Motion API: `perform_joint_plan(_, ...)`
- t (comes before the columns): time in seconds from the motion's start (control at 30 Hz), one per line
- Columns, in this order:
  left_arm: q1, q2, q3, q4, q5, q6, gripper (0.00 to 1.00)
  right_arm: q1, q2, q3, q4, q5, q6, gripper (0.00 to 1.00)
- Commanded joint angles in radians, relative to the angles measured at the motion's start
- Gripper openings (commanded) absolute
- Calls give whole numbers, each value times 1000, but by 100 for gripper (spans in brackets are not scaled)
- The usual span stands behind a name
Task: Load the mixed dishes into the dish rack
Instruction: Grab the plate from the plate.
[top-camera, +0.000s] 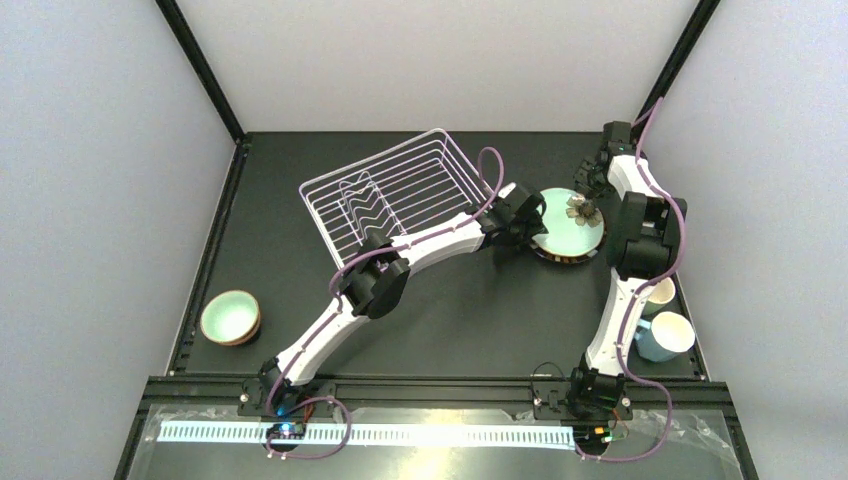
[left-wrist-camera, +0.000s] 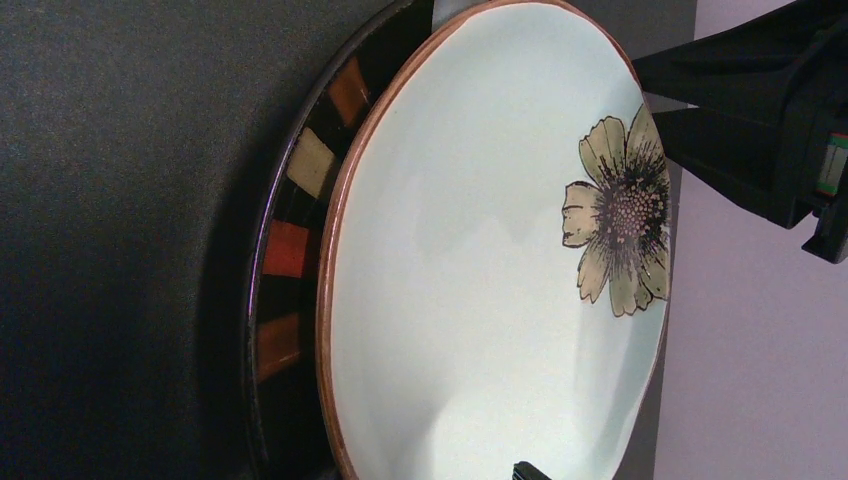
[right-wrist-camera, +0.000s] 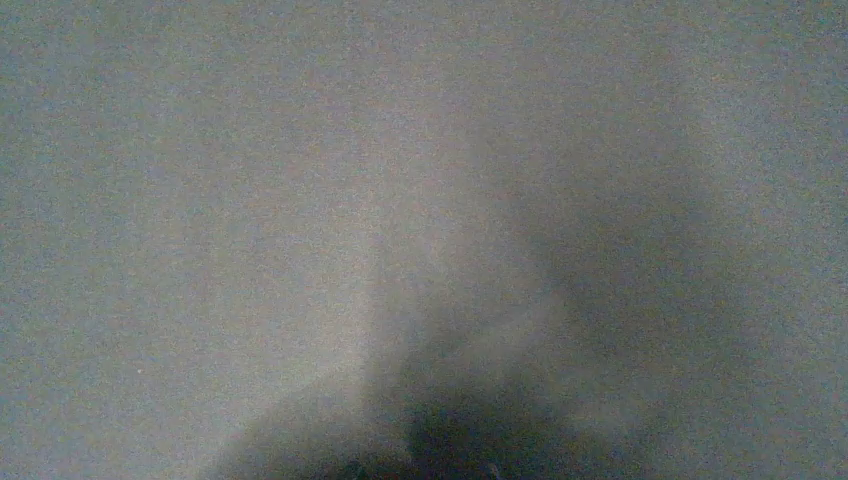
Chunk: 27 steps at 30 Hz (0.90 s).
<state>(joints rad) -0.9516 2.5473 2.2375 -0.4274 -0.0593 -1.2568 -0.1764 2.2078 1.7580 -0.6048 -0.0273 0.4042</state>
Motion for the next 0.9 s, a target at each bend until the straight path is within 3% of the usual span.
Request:
perform_joint_plan(0.0, -9, 39, 32, -42, -40, 19, 99, -4, -9, -24, -10, -14, -1, 69)
perform_joint_plan(0.87, -58, 22, -21, 76, -110, 73, 99, 4, -72, -130, 33, -12, -1, 69)
